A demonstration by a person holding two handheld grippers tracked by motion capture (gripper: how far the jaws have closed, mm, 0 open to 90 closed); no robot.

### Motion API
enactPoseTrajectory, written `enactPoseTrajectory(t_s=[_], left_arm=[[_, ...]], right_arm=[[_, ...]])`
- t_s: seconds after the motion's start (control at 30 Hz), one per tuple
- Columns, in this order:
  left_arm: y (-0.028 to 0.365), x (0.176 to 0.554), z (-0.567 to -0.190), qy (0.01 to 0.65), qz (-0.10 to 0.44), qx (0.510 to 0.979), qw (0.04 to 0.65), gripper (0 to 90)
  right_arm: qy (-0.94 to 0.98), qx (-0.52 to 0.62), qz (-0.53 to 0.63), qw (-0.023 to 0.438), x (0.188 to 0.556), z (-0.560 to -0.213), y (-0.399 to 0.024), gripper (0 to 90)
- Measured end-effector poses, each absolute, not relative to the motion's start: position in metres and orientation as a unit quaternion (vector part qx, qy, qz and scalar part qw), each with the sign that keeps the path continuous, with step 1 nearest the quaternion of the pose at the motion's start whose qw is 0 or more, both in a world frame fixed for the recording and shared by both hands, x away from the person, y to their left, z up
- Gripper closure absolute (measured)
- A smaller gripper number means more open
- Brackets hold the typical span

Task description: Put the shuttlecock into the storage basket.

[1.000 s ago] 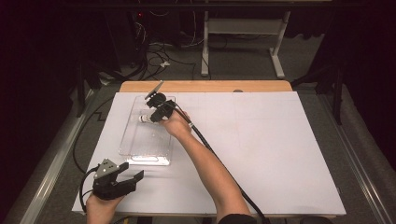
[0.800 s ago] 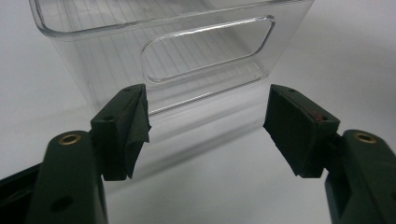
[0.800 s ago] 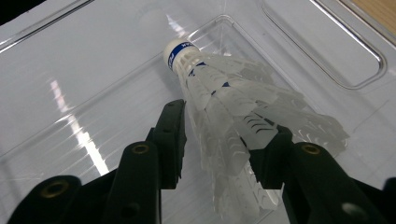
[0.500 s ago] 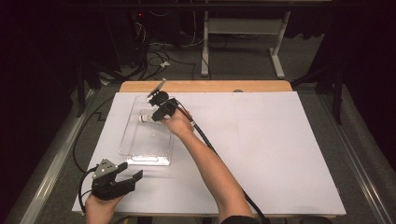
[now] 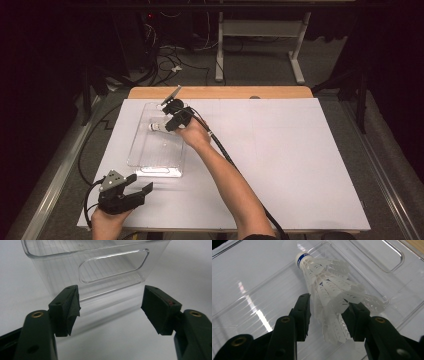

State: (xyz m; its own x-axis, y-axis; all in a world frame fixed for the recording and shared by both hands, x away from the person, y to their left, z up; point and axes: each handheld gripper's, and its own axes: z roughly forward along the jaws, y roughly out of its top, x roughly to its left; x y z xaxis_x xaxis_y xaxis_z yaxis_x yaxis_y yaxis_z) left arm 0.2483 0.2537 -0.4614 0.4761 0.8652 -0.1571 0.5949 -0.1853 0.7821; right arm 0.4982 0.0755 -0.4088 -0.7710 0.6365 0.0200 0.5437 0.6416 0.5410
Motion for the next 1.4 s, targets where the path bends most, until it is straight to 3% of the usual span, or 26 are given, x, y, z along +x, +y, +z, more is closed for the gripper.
enactPoseTrajectory(t_s=[0.37, 1.03, 1.13, 1.2, 1.4], left_arm=[[0.254, 0.248, -0.462, 0.487, 0.163, 0.751, 0.415, 31.9], [0.254, 0.248, -0.462, 0.486, 0.163, 0.752, 0.415, 31.8], [0.254, 0.248, -0.462, 0.486, 0.163, 0.752, 0.415, 31.8], [0.254, 0.248, -0.462, 0.486, 0.163, 0.752, 0.415, 31.8], [0.254, 0.248, -0.462, 0.486, 0.163, 0.752, 0.415, 31.8]], right_arm=[[0.896, 0.333, 0.280, 0.088, 0.496, -0.403, 0.062, 60.8], [0.906, 0.320, 0.265, 0.084, 0.495, -0.408, 0.063, 83.8], [0.905, 0.322, 0.265, 0.083, 0.495, -0.408, 0.062, 82.3], [0.904, 0.323, 0.265, 0.089, 0.495, -0.406, 0.062, 75.1], [0.900, 0.328, 0.271, 0.098, 0.493, -0.399, 0.058, 68.1]])
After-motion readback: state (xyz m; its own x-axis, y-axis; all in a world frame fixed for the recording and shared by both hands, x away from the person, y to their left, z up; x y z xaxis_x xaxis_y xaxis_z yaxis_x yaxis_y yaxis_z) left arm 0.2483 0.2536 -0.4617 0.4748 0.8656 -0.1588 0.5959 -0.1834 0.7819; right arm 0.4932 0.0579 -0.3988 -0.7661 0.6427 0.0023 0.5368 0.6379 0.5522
